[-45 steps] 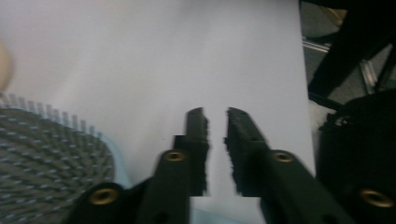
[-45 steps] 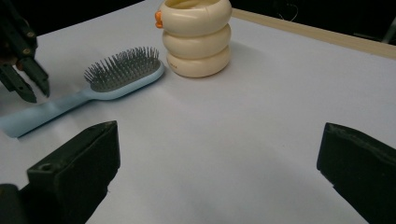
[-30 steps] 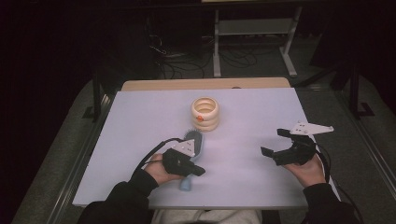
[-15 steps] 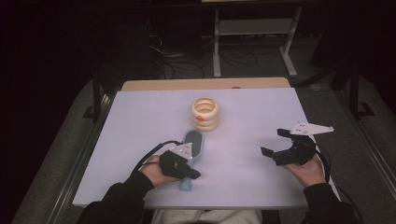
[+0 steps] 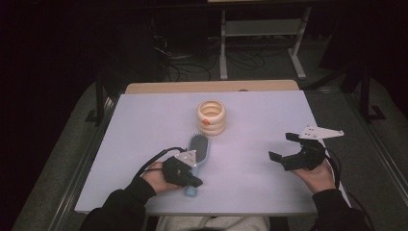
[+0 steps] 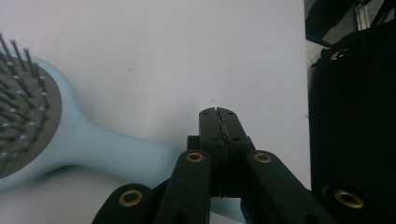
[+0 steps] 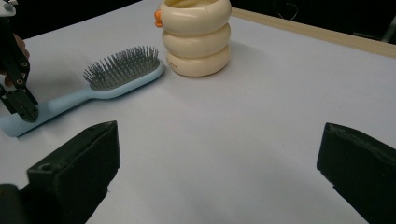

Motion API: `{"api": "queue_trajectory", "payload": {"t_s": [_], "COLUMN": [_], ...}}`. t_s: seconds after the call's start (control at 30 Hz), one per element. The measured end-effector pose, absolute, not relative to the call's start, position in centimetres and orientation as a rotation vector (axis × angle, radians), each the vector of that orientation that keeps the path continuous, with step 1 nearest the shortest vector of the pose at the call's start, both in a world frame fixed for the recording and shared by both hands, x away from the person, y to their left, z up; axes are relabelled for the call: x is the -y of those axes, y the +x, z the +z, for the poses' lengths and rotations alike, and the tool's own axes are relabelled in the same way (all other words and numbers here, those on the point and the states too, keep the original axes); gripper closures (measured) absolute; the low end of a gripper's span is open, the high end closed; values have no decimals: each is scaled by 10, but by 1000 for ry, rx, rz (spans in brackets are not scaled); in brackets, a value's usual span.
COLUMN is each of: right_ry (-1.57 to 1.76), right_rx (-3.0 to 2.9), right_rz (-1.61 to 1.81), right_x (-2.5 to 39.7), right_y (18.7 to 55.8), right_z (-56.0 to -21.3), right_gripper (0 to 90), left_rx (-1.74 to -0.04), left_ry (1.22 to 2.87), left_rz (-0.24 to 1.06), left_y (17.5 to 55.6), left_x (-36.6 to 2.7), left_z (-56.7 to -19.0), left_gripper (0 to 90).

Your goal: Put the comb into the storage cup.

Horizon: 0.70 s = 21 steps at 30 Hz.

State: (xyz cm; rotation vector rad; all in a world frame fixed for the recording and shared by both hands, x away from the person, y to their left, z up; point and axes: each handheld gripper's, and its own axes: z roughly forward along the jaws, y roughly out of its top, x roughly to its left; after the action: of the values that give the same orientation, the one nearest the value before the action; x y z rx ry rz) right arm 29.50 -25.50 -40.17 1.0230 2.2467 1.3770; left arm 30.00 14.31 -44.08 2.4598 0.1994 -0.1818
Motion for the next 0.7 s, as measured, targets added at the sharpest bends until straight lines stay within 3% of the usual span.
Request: {"api": "queue_trajectory", "payload": {"t_s": [0.7], "right_ry": [1028], "right_rx": [-2258], "right_rz": [1374], "right_x": [254], "right_y": [296], "right_z": [-403], "right_gripper": [0], "left_rx": [-257], "left_ry": [2497], "left_rz": [-210], "left_y": [304], "left_x": [-163], "left_z": [-446], "left_gripper": [899]}}
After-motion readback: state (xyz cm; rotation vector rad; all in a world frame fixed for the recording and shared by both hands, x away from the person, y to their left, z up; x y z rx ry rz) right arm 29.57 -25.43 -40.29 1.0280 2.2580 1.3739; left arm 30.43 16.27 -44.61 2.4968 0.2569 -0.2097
